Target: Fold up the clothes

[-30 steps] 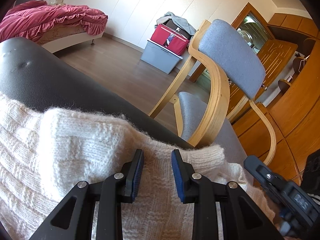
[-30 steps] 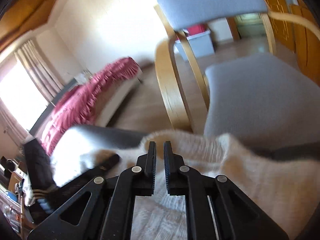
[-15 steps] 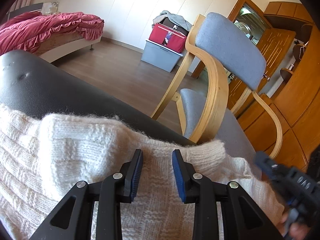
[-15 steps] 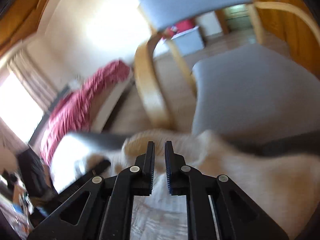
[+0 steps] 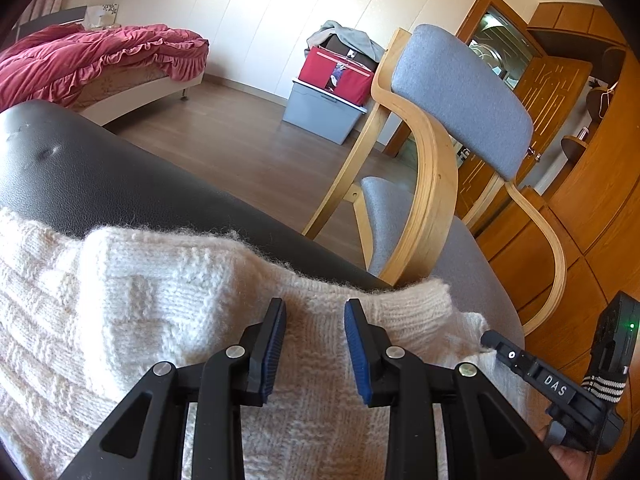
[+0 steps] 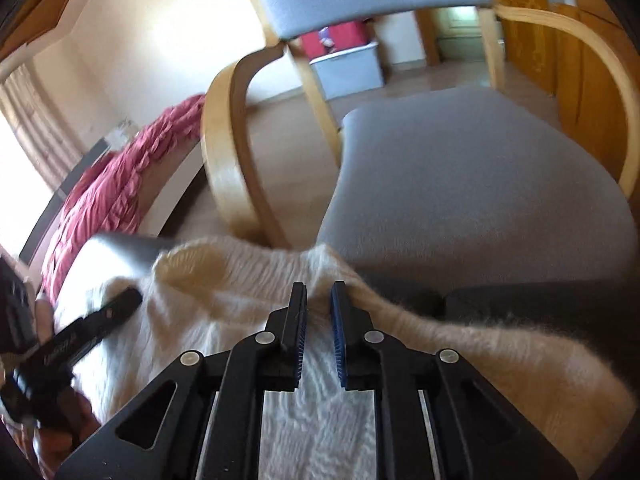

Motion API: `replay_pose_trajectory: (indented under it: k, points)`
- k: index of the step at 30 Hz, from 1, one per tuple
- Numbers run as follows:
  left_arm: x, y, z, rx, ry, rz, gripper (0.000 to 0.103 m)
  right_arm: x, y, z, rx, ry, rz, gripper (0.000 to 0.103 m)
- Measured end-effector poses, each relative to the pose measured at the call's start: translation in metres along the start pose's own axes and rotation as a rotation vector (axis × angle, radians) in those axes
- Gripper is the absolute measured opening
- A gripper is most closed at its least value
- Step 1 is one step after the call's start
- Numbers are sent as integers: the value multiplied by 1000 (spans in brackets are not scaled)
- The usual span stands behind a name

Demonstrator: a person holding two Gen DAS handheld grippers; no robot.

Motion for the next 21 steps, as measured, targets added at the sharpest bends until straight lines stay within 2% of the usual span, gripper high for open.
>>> replay_pose_trajectory:
  k: [3,5,8,11,13,14,15,18,21]
  points:
    - [-1,-1,0,-2,-3,-5,30,4,-16,3,60,35,46,14]
    - [-2,-1,-1,-3,-2,-5,30,0,-21,7,76,44,146,14]
    - [-2,-1,0,-3,-3,-6,30,-18,-13,4,-21,13,341,14]
    - [-2,0,0,-4,-4,-9,30,-45,6,-11,-140,-66,402,14]
    - [-2,0,0,-5,-7,-12,30,-52,18,-20,-203,-92,392,14]
    - [-2,0,0,-5,-6,-11,30,-51,23,-23,-221,-99,354,14]
    - [-2,0,-1,-4,-6,-11,30,-46,26,-24,-219,-94,327,8]
    - [-1,-1,-1,-4,-4,-10,30,-28,30,-22,-153,-10,328,3]
    - [-3,-1,-1,-5,-6,-13,30,-26,27,-18,-109,-16,286,3]
Point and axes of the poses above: each gripper's, at about its wrist camera, not at the fingertips, and y roughly the way its jaws point, x to its right, z to its top, the point moved 3 cm from there along y, roughly the way its jaws point, and after that the axes turned 11 degrees about z, right-handed, at the moved point
